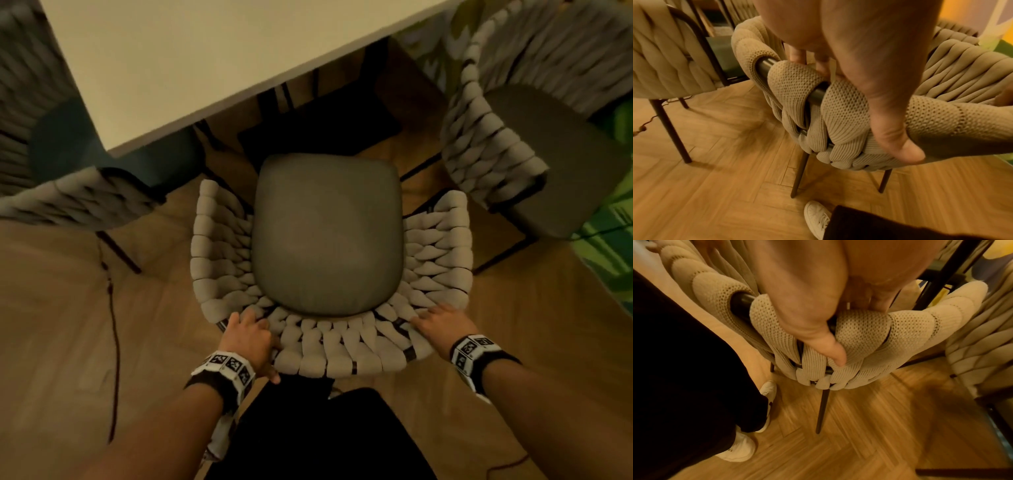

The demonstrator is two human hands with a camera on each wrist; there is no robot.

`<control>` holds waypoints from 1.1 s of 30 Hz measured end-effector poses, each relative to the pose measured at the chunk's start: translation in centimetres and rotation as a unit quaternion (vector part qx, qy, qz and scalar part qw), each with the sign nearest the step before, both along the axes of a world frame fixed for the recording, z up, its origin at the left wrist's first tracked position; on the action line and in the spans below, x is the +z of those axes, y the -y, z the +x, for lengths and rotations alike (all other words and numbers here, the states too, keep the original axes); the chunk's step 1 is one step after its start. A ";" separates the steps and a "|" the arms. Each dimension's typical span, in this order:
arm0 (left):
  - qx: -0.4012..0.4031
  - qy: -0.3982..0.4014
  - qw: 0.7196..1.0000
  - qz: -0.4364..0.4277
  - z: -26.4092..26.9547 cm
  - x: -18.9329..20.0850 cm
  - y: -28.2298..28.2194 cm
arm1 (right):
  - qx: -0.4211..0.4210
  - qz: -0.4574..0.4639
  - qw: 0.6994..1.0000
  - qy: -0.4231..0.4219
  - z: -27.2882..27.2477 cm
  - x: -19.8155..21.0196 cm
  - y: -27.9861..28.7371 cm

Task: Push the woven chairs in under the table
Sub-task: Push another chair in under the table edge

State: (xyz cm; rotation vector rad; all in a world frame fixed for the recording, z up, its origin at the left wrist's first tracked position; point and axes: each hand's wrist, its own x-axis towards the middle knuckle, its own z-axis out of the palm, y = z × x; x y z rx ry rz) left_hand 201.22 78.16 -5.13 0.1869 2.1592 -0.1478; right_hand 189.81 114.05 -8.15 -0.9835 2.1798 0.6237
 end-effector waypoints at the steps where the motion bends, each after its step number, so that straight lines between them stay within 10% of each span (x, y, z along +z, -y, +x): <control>1: 0.016 0.002 1.000 0.001 -0.3 0.0 -0.5 | 0.009 -0.001 1.000 -0.003 -1.3 -0.1 -0.2; 17: 0.235 -0.053 0.970 -0.016 -8.1 0.0 -11.6 | 0.135 -0.070 0.987 -0.044 -21.6 2.4 -3.1; 33: 0.285 -0.058 0.956 -0.033 -11.8 -0.1 -14.7 | 0.067 -0.148 0.987 0.019 -23.8 3.8 -5.6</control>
